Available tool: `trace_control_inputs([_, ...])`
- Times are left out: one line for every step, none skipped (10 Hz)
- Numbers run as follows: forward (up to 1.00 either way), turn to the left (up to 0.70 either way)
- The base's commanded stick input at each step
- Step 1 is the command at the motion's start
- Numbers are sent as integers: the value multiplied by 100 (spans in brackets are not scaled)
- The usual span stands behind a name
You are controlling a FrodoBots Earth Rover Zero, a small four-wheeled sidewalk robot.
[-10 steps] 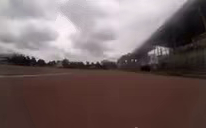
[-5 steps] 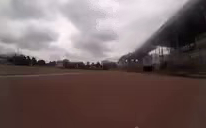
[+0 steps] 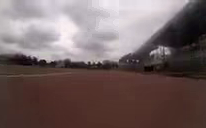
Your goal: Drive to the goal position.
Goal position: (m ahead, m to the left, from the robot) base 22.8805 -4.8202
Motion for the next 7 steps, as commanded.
trace_control_inputs([70,0])
trace_control_inputs([70,0])
trace_control_inputs([70,0])
trace_control_inputs([70,0])
trace_control_inputs([70,0])
trace_control_inputs([70,0])
trace_control_inputs([70,0])
